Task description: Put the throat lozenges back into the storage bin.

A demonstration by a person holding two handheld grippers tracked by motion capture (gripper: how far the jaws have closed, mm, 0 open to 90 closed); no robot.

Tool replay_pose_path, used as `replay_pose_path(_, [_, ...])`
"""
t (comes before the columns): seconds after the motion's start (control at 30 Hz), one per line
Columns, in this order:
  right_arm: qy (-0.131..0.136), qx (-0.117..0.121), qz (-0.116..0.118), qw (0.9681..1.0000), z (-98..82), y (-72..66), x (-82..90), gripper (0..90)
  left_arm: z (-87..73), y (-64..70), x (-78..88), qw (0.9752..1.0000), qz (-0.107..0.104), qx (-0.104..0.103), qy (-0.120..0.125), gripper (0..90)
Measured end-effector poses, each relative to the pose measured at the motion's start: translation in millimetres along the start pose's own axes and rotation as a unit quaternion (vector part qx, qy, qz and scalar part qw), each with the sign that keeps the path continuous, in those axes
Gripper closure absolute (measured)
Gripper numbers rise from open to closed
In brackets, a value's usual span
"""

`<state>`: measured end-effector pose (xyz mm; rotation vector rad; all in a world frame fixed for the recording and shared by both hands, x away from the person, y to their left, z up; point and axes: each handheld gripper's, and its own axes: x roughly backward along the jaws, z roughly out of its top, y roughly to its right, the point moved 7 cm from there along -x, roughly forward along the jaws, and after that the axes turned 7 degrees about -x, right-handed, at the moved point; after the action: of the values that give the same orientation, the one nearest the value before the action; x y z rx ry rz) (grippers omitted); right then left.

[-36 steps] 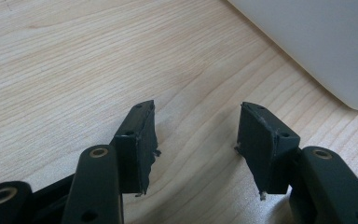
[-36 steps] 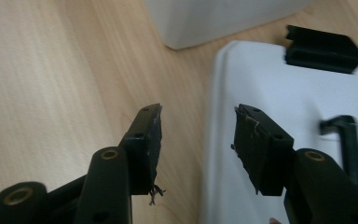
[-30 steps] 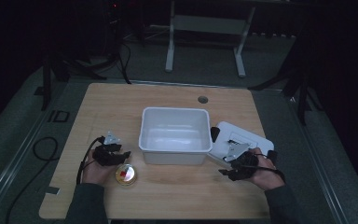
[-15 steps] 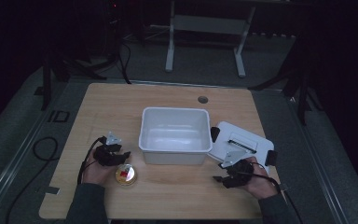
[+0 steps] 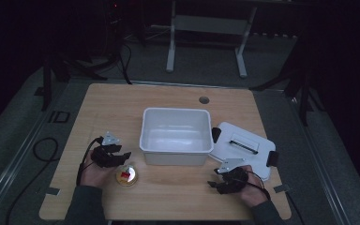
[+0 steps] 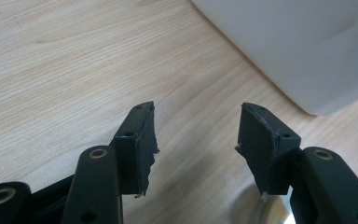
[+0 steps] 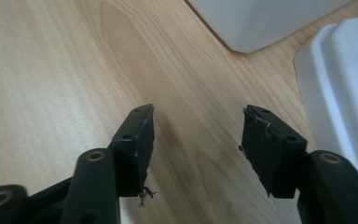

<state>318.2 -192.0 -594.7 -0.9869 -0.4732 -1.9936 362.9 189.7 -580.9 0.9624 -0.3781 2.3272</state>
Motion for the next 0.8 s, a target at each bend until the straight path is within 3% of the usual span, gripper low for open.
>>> replay_pose_path(0.27, [0.026, -0.015, -0.001, 0.9996, -0.2, -0.1, -6.9, 39.9, -0.5, 4.0, 17.1, 0.9998, -0.014, -0.015, -0.002, 44.5])
replay_pose_path(0.43, [0.049, -0.029, 0.006, 0.9983, -2.5, 2.1, -9.0, 36.2, 2.9, 5.9, 34.0, 0.9989, -0.033, -0.035, -0.005, 40.6])
replay_pose_path(0.57, [0.057, -0.030, 0.006, 0.9979, -3.2, 2.1, -9.5, 35.4, 4.3, 4.5, 41.2, 0.9985, -0.025, -0.049, -0.009, 37.2])
replay_pose_path(0.8, [0.074, -0.030, 0.009, 0.9967, -5.4, 0.6, -10.5, 32.0, 7.2, 6.4, 50.1, 0.9954, -0.046, -0.082, -0.019, 35.3])
